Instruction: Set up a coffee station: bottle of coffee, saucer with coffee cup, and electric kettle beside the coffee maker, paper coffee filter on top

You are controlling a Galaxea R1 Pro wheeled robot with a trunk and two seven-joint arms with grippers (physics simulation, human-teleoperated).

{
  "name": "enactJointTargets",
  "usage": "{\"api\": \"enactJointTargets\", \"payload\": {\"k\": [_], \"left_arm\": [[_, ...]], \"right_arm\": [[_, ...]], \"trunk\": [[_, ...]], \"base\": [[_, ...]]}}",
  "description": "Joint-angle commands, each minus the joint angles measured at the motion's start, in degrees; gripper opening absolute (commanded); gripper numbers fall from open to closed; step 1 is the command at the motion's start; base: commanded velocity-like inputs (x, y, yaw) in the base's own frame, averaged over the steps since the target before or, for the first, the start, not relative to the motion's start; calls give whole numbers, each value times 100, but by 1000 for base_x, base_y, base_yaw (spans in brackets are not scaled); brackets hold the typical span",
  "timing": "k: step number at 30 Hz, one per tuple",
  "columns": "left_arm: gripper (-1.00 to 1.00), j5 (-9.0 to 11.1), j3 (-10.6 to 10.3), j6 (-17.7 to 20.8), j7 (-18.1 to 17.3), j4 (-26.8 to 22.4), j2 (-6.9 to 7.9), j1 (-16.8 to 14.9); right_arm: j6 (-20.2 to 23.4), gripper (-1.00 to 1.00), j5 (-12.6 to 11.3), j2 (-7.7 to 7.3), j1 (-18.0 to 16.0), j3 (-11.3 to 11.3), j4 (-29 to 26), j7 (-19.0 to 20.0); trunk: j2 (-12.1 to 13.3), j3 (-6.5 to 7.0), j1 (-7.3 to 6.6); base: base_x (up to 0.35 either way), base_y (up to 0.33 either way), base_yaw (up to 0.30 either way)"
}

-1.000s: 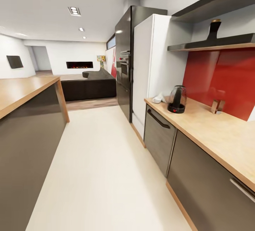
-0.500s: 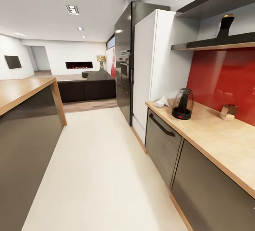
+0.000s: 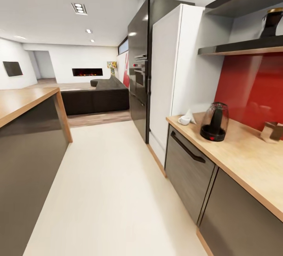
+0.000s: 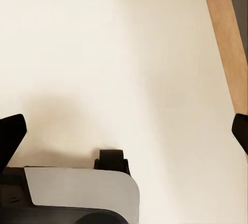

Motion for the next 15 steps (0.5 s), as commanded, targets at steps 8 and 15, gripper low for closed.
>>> {"api": "enactJointTargets", "payload": {"k": [8,15], "left_arm": [[100,-4,2,-10,-1,-6,0,1],[100,-4,2,-10,0,-6,0,1]], "right_arm": [[-3,100,17,0,-2,-2,1,-2],[-3,100,17,6,-2,-2,4,-2]], "trunk": [[-2,-5,4],[-2,-5,4]], "base": [[329,125,0],[329,129,0]]}}
